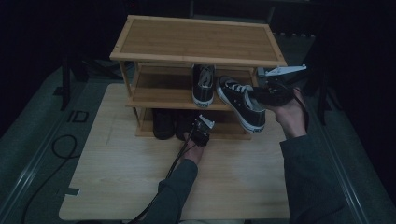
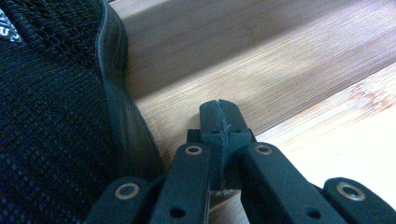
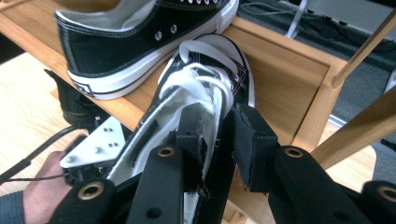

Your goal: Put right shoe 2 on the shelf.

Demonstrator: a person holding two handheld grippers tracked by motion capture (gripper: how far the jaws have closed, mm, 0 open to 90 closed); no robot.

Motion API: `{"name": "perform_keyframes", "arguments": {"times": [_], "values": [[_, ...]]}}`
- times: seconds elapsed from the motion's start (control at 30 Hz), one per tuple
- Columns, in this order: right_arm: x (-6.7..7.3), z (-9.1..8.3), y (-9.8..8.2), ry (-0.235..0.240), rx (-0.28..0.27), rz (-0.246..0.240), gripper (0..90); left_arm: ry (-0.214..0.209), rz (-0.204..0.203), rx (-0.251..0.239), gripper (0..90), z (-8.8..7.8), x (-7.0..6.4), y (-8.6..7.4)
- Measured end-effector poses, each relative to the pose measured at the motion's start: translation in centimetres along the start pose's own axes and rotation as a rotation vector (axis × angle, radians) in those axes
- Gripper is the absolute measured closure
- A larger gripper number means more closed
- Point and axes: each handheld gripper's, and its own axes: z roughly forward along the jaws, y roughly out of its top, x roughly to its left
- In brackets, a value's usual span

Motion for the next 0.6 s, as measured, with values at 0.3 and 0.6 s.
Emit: {"name": "perform_keyframes", "arguments": {"times": [0.3,0.6], "values": [[-0.1,-1.8,0.0,0.014,-0.025,-0.009,71.4,0.000,-0.001,-0.001,90.0,0.0,0.0,0.0],[-0.2,-3.6,-1.1,0.003,-0.033,-0.004,78.1,0.001,0.000,-0.002,90.0,0.0,0.0,0.0]]}}
